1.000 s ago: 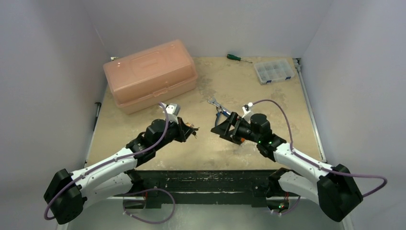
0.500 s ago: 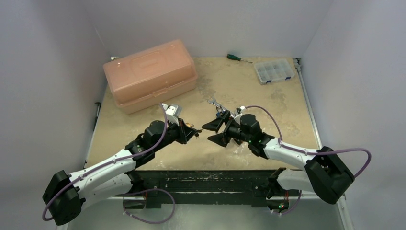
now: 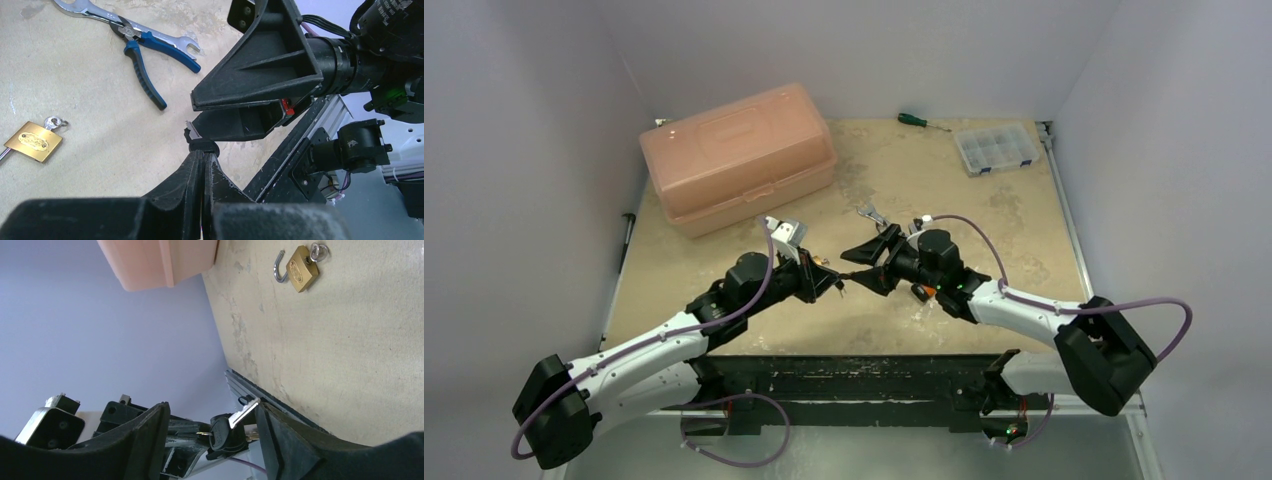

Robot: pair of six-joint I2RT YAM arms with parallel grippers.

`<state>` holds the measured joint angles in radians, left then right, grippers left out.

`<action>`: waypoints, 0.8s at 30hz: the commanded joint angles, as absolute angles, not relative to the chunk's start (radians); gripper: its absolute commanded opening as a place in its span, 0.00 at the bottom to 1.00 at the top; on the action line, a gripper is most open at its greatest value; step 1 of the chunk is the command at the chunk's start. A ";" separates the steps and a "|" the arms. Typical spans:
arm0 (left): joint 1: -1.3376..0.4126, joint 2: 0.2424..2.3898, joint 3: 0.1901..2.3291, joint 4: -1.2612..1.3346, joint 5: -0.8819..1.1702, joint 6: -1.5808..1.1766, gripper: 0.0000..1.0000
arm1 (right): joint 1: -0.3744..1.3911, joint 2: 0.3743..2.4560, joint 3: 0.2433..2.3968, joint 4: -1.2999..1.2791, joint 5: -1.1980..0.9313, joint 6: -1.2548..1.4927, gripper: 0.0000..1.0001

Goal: Unlock with the key

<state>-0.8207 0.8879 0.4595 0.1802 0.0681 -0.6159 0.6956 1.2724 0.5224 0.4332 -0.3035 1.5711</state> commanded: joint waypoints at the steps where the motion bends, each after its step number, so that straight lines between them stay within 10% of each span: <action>1: -0.825 0.877 0.446 0.252 0.092 -0.603 0.00 | 0.702 1.278 0.561 0.426 -0.274 1.577 0.66; 24: -0.827 0.885 0.428 0.278 0.115 -0.609 0.00 | 0.704 1.321 0.568 0.437 -0.256 1.554 0.36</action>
